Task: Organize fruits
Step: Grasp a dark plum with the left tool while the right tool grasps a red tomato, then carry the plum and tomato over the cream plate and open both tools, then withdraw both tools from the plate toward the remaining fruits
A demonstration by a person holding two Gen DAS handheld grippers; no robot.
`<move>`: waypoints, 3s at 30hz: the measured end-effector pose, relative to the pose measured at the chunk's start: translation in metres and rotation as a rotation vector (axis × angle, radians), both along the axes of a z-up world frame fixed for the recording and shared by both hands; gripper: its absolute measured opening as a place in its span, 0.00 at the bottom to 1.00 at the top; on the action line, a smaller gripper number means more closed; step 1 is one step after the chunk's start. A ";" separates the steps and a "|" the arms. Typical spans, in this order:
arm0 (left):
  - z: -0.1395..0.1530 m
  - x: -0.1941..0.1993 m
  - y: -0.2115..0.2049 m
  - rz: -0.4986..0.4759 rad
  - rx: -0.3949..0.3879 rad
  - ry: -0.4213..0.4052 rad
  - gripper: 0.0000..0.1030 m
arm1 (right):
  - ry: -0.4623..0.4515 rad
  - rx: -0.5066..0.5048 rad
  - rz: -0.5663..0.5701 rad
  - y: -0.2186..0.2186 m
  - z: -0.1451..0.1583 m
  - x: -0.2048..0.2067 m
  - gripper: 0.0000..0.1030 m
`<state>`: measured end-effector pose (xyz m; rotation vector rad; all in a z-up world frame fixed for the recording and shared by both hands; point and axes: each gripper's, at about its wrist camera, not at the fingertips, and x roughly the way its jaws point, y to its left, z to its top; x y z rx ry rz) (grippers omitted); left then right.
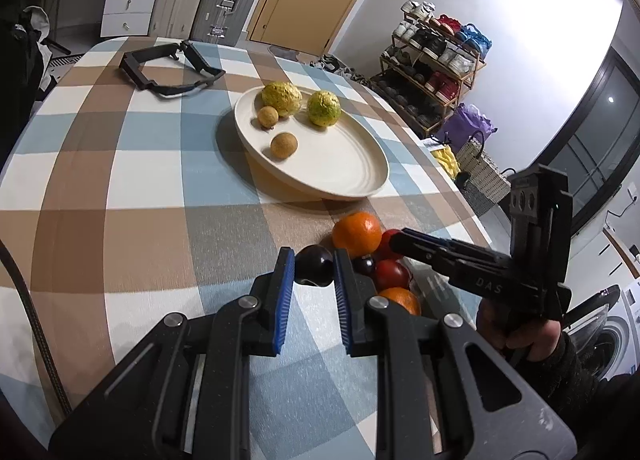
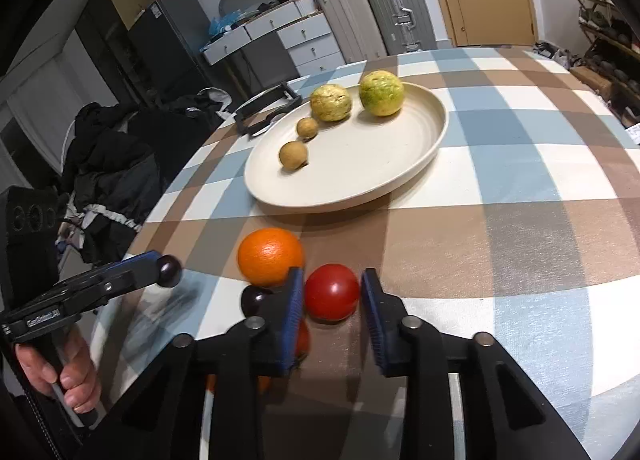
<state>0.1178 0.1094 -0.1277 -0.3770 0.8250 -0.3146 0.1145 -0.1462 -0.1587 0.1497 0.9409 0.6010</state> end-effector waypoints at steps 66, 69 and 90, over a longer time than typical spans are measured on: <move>-0.004 0.180 0.027 0.018 0.044 -0.009 0.19 | 0.048 0.158 0.058 0.070 0.021 0.159 0.44; 0.008 0.168 0.024 0.026 0.057 -0.032 0.27 | 0.023 0.165 0.045 0.063 0.032 0.152 0.45; 0.093 0.025 -0.040 0.107 0.213 -0.181 0.80 | -0.239 0.163 -0.032 -0.005 0.126 0.015 0.85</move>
